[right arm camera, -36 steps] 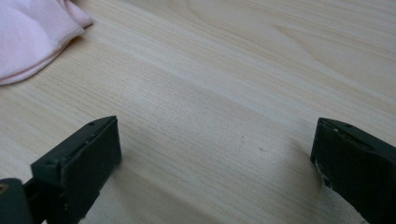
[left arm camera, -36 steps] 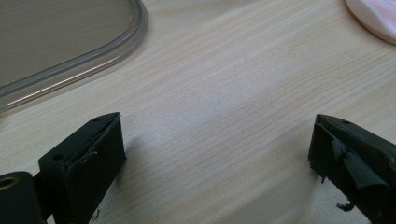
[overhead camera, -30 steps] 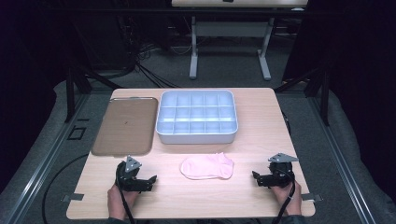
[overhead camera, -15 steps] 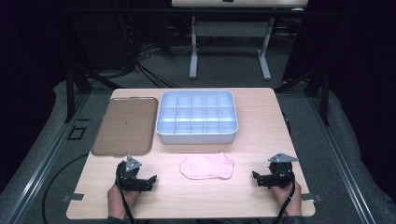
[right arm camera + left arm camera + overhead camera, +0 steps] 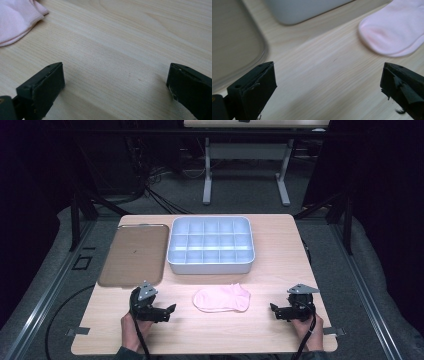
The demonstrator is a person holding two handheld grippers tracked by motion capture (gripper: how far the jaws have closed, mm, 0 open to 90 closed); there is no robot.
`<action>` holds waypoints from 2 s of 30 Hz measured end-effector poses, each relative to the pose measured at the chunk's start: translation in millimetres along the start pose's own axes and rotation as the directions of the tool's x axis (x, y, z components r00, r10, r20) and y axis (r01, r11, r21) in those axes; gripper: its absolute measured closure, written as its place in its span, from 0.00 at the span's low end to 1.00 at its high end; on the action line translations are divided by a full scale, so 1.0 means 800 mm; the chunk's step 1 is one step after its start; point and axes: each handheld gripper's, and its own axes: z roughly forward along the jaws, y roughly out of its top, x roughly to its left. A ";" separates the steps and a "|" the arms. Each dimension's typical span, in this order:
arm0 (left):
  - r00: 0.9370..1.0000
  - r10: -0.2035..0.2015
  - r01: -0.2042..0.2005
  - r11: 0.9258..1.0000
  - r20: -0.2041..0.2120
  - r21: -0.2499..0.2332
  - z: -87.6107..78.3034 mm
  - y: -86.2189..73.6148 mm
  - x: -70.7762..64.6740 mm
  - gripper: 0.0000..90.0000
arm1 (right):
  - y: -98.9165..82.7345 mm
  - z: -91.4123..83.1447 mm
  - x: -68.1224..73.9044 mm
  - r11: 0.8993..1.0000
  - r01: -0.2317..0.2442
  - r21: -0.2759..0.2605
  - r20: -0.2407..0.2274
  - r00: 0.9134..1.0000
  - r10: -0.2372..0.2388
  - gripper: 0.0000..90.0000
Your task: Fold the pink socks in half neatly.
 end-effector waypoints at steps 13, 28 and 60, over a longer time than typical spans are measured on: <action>0.983 0.094 -0.096 0.995 0.156 0.009 0.038 0.035 -0.046 0.01 | 0.004 -0.003 0.001 1.000 -0.022 0.008 -0.009 1.000 0.022 0.00; 0.965 0.128 -0.125 0.992 0.231 -0.027 0.066 0.048 -0.069 0.32 | 0.060 0.004 0.054 1.000 0.025 -0.006 -0.144 0.989 -0.026 0.08; 0.959 0.121 -0.127 0.992 0.254 0.007 0.088 0.027 -0.062 0.94 | 0.082 0.051 0.092 0.993 0.060 0.099 -0.179 0.983 -0.042 0.78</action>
